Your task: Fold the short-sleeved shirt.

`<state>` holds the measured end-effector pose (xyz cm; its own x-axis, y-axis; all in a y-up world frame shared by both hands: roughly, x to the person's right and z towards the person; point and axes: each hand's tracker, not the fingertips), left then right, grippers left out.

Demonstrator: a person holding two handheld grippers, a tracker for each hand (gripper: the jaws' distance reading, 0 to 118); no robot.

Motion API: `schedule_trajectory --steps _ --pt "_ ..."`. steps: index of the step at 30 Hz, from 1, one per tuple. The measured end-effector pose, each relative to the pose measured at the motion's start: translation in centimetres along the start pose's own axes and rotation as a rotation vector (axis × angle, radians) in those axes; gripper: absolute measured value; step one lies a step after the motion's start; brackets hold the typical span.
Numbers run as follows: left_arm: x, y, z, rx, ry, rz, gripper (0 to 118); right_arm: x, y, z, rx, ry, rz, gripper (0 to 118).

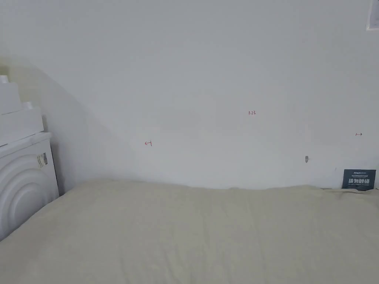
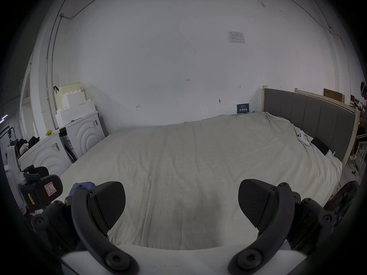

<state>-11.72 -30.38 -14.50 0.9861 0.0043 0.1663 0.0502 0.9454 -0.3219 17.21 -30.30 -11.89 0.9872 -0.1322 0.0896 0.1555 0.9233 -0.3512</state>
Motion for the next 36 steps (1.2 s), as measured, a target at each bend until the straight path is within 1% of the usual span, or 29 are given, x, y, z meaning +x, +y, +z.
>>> schedule_trajectory --steps 8,19,24,28,29,32,34,36 --pt "-0.01 0.25 0.04 0.005 0.003 -0.005 118 0.01 0.06 -0.02 -0.002 0.0 0.0 114" --pt "-0.13 0.12 -0.01 0.003 0.01 0.001 118 -0.24 -0.02 -0.2 -0.004 -0.004 0.034 114" --pt "-0.02 0.21 0.02 0.001 0.005 -0.003 118 -0.28 -0.14 -0.37 -0.01 -0.005 0.026 114" --pt "0.15 0.2 0.02 0.003 0.007 -0.011 118 -0.42 -0.09 -0.43 -0.02 -0.01 0.037 114" --pt "0.18 0.2 0.03 0.004 0.007 -0.01 118 -0.45 -0.02 -0.47 -0.02 -0.017 0.035 114" --pt "0.32 0.16 0.08 0.001 0.006 -0.012 118 -0.12 0.0 -0.58 -0.009 -0.041 -0.029 114" --pt "0.33 0.12 0.09 -0.003 -0.001 -0.012 118 -0.12 -0.21 -0.32 0.013 -0.071 -0.025 114" --pt "0.24 0.03 0.04 -0.007 0.002 -0.008 118 0.0 -0.41 0.01 0.004 -0.048 -0.009 114"
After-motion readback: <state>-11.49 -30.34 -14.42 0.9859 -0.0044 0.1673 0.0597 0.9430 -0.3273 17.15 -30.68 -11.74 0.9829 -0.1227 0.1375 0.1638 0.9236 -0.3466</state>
